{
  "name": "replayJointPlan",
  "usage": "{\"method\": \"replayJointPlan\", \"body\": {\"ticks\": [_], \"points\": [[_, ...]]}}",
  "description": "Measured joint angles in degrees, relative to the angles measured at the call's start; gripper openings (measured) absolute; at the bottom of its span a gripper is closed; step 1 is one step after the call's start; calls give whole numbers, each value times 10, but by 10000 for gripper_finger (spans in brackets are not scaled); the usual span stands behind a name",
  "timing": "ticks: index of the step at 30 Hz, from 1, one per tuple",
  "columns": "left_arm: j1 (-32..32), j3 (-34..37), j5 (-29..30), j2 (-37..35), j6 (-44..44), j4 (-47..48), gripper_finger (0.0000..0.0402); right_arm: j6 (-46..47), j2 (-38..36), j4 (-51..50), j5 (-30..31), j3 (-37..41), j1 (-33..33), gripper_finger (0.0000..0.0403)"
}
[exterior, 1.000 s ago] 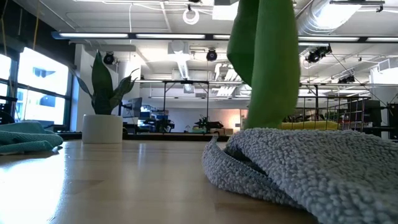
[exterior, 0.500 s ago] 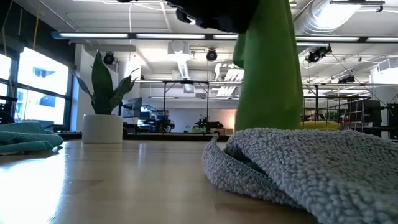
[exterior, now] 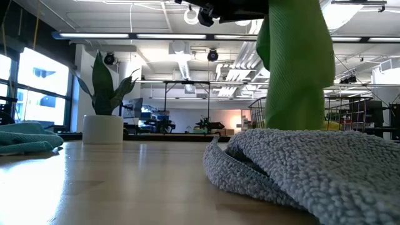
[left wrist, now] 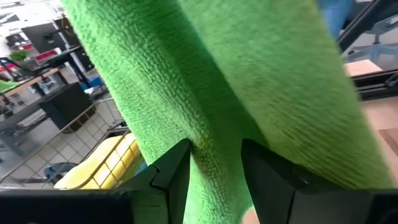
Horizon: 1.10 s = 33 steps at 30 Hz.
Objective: Fold microfiber towels
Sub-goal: Fold the green towel
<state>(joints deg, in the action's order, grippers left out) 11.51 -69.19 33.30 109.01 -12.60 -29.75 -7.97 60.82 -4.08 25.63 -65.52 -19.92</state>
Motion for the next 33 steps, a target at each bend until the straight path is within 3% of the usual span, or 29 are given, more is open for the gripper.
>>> {"method": "replayJointPlan", "body": {"ticks": [6, 18, 23, 27, 33], "points": [[3, 0, 0, 11, 0, -2, 133, 1, 0, 0, 13, 0, 0, 0], [-12, 0, 266, 31, -42, -5, 133, 52, 0, -5, 11, 0, 0, 0], [-6, 0, 302, 31, -78, -5, 130, 51, 0, -26, 11, 0, 0, 0], [2, 0, 304, 31, -103, -5, 98, 58, 0, -61, 10, 0, 0, 0], [2, 0, 304, 31, -105, -6, 10, 66, 0, -73, 10, 0, 0, 0]]}}
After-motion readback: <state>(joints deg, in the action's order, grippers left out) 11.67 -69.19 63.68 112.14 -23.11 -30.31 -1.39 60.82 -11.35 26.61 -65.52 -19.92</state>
